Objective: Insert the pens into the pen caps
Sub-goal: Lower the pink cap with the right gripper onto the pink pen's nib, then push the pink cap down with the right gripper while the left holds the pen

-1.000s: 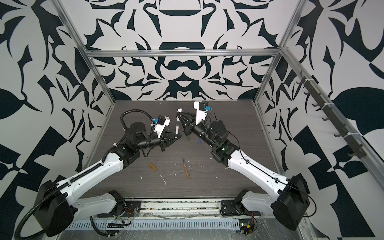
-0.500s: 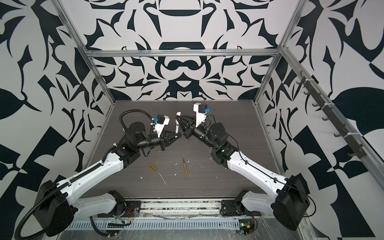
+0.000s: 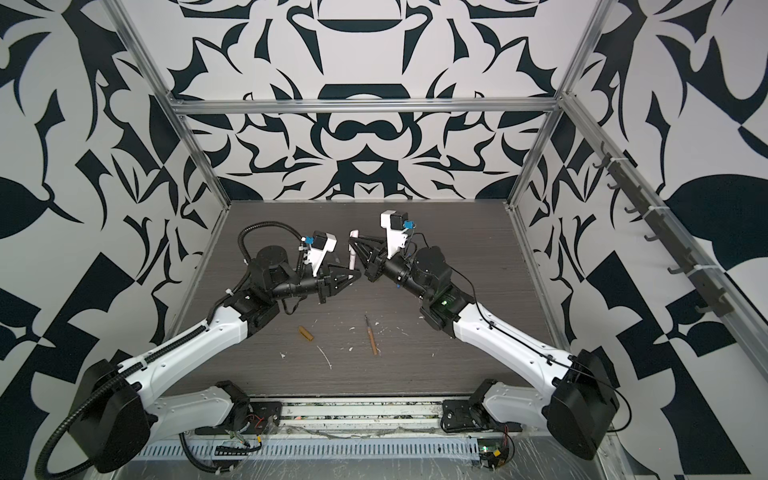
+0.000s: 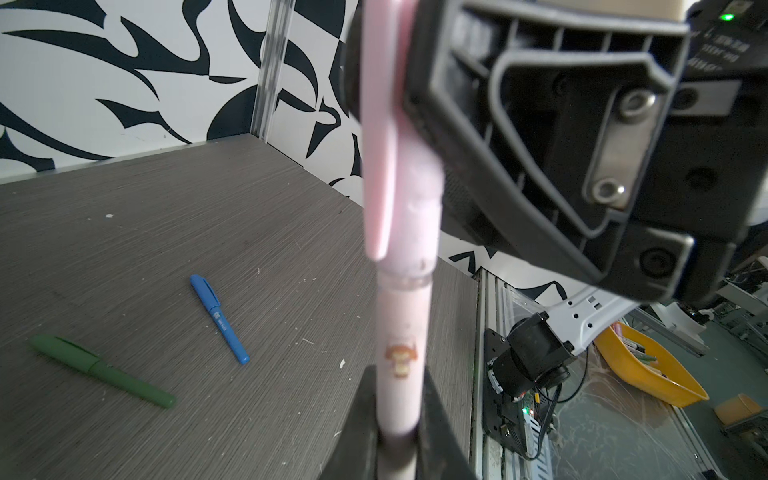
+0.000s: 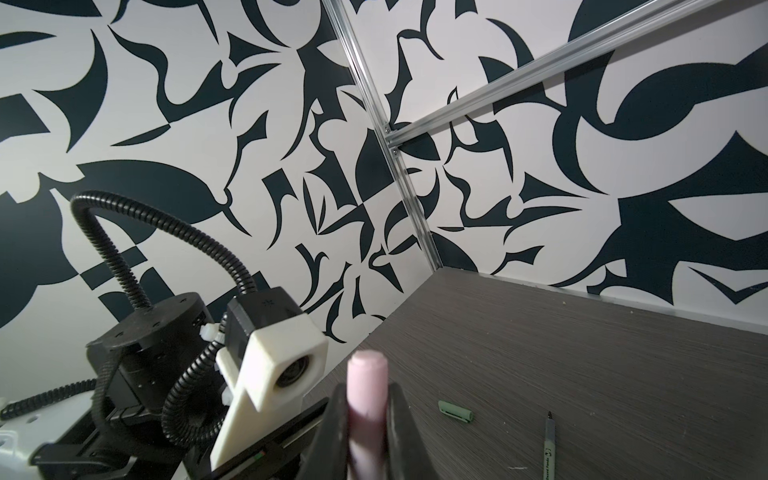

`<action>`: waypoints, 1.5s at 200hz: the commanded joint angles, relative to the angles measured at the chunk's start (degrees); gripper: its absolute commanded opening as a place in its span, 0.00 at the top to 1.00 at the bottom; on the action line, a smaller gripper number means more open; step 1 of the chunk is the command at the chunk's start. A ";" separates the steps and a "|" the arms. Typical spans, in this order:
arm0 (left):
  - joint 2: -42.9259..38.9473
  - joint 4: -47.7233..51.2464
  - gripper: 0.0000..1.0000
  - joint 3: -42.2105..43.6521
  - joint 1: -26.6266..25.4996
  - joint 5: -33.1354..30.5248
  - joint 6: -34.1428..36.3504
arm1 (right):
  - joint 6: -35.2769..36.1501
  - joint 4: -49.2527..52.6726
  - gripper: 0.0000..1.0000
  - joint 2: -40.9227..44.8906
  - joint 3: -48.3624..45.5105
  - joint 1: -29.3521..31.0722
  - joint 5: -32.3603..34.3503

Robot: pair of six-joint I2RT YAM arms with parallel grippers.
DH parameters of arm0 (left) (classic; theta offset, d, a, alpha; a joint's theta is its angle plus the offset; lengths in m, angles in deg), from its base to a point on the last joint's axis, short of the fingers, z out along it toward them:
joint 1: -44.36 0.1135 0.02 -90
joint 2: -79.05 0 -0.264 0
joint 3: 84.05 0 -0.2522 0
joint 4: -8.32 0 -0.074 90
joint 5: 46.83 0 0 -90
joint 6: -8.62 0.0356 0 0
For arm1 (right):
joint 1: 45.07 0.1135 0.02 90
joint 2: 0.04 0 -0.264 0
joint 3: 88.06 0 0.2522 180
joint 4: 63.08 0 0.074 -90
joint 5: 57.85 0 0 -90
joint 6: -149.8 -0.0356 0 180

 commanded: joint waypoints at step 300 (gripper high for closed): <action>-1.66 -4.23 1.00 -2.71 2.09 -1.93 0.69 | 10.52 42.04 0.74 -11.07 37.58 1.91 3.55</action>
